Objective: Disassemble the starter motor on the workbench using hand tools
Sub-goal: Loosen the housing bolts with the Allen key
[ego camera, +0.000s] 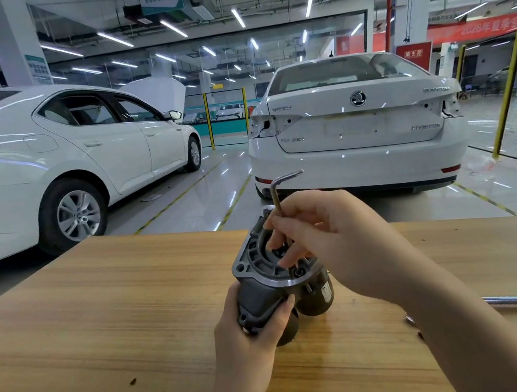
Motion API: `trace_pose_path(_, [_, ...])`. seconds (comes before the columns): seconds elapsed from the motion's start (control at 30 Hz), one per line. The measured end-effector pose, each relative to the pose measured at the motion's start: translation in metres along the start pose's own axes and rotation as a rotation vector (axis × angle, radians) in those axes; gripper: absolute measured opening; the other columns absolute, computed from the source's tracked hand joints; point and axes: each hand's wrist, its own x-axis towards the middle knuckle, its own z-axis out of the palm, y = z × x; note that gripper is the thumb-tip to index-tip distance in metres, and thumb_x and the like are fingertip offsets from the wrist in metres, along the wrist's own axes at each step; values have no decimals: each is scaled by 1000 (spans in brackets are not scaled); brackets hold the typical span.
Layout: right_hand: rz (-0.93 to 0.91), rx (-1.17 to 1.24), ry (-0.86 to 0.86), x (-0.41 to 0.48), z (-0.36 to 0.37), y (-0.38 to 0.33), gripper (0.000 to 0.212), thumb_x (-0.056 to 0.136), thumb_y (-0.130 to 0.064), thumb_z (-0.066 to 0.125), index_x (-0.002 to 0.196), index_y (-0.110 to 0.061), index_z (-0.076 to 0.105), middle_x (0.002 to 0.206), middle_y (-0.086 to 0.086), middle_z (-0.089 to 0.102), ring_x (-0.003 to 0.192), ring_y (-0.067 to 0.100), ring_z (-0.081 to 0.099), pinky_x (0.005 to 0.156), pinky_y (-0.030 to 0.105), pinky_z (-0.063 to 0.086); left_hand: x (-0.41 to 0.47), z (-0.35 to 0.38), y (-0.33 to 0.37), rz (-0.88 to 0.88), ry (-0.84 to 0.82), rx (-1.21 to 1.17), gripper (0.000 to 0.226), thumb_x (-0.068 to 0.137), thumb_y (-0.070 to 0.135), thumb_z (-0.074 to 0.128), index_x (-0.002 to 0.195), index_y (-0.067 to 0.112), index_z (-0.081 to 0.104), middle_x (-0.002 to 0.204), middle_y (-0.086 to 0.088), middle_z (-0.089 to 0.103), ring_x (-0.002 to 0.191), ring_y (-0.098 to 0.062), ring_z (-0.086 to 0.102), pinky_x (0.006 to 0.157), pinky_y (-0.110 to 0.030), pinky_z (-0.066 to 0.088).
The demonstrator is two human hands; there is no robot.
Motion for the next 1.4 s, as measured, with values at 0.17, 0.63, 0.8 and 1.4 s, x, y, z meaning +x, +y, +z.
trace_pose_path(0.17, [24, 39, 84, 0, 2, -1, 16, 76, -36, 68, 78, -30, 52, 70, -7, 68, 56, 2, 66, 53, 14, 52, 0, 1, 1, -1, 10, -4, 57, 49, 56, 68, 99, 33, 55, 90, 20, 67, 90, 9, 61, 69, -4, 46])
trace_pose_path(0.63, [-4, 127, 48, 1, -2, 3, 8, 85, -26, 61, 82, -32, 64, 78, -15, 71, 60, 0, 66, 55, 10, 47, 2, -1, 0, -11, -19, -37, 60, 48, 54, 69, 102, 31, 55, 98, 11, 66, 93, 6, 61, 73, -7, 48])
trace_pose_path(0.8, [-6, 91, 57, 0, 1, 0, 17, 72, -36, 71, 81, -33, 57, 73, -17, 70, 61, 4, 67, 58, 19, 54, 1, 0, 0, -11, 0, -29, 60, 48, 55, 69, 101, 31, 56, 95, 13, 67, 90, 7, 61, 71, -5, 47])
trace_pose_path(1.4, [15, 95, 115, 1, 2, 5, 23, 64, -37, 74, 69, -24, 57, 65, -8, 70, 54, 6, 65, 54, 21, 52, 2, 0, -2, -6, 29, -15, 57, 48, 57, 68, 98, 33, 56, 93, 26, 66, 91, 7, 61, 70, -5, 47])
